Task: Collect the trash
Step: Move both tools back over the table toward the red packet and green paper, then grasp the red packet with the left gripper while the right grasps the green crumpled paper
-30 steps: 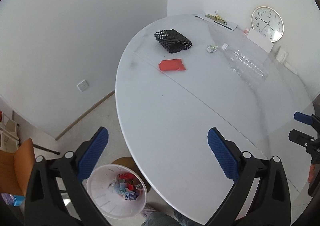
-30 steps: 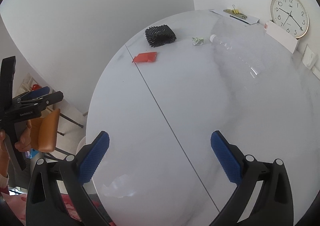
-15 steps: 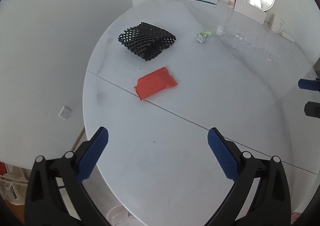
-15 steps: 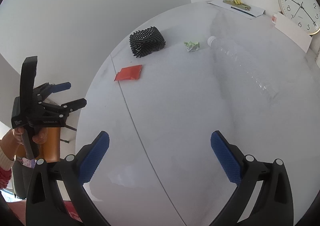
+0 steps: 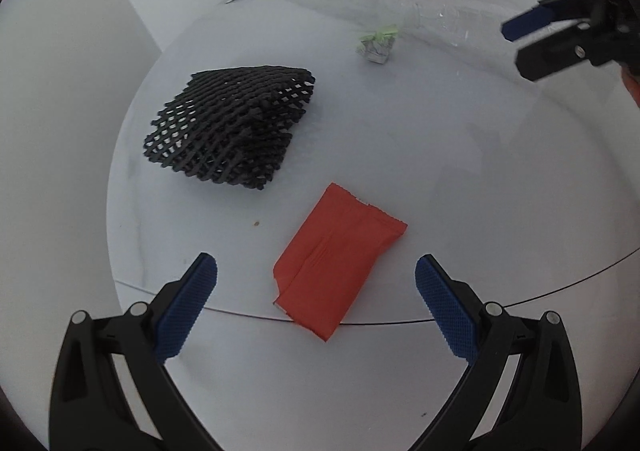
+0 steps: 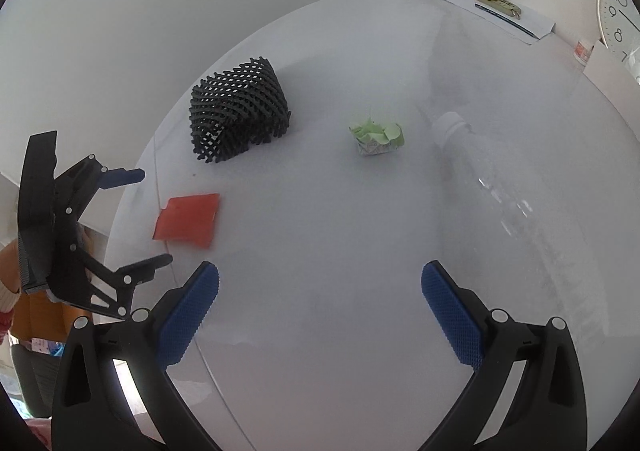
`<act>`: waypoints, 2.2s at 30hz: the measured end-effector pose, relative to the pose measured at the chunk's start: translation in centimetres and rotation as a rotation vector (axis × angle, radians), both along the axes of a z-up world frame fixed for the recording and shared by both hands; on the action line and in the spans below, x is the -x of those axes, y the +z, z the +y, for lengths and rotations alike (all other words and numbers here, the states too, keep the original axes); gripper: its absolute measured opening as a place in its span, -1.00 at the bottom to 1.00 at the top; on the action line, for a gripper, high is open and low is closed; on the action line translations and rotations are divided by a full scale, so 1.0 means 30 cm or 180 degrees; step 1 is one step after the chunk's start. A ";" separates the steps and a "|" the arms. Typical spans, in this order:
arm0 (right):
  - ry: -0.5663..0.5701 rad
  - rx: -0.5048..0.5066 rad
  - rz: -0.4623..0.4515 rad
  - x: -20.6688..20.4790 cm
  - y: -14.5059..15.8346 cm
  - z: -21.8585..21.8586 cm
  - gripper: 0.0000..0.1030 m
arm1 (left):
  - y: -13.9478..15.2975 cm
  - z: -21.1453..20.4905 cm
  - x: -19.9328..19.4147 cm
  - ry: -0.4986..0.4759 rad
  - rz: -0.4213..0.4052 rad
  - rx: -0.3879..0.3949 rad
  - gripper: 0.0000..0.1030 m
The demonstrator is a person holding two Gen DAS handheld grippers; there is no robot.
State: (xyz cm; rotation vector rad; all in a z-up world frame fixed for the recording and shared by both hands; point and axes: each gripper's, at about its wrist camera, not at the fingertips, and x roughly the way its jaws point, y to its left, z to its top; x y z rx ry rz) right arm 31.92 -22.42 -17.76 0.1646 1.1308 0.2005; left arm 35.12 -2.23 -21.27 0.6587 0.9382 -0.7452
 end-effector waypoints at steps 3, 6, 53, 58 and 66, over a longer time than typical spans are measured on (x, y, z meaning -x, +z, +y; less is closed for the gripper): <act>0.0006 0.0019 -0.0005 -0.074 -0.020 -0.006 0.95 | -0.016 -0.010 -0.040 -0.0100 0.0151 0.0080 0.85; -0.0001 -0.0082 -0.0048 -0.138 -0.036 -0.021 0.95 | -0.027 -0.020 -0.071 -0.0151 0.0280 0.0186 0.83; -0.0138 0.0390 -0.0141 -0.393 -0.181 -0.041 -0.33 | -0.041 0.123 -0.010 0.0965 0.0721 0.0677 -0.19; -0.0186 0.0359 -0.0136 -0.378 -0.168 -0.045 -0.38 | -0.036 0.155 0.013 0.1272 0.0806 0.0804 -0.19; -0.0040 0.0155 -0.0291 -0.206 -0.034 0.046 -0.38 | 0.019 0.219 0.124 0.1604 0.0751 0.0892 -0.20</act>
